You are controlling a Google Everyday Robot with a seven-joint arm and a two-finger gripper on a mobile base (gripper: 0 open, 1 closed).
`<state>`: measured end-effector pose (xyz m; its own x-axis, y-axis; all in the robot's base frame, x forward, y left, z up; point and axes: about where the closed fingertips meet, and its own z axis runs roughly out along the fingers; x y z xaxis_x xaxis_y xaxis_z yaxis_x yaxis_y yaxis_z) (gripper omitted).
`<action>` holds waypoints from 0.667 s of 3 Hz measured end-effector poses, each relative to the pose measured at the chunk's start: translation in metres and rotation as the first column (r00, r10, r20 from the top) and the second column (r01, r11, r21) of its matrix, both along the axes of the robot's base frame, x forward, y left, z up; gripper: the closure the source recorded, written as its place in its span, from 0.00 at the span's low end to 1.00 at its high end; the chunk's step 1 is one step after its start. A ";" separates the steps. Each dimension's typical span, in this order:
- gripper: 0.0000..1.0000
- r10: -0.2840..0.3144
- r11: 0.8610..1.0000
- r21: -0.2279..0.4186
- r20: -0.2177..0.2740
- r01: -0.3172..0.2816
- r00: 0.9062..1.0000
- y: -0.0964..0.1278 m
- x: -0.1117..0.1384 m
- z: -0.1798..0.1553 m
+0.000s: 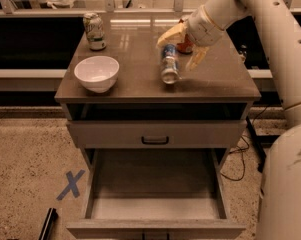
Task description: Pick redbull can from middle drawer and place on counter
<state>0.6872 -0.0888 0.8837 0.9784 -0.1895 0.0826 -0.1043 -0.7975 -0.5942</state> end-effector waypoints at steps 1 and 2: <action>0.00 -0.004 1.000 0.007 0.008 0.004 1.000 0.003 0.004 -0.001; 0.00 -0.004 1.000 0.007 0.008 0.004 1.000 0.003 0.004 -0.001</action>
Offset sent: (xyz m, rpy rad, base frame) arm 0.0042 0.0034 -0.0012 0.0073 -0.0084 -0.0038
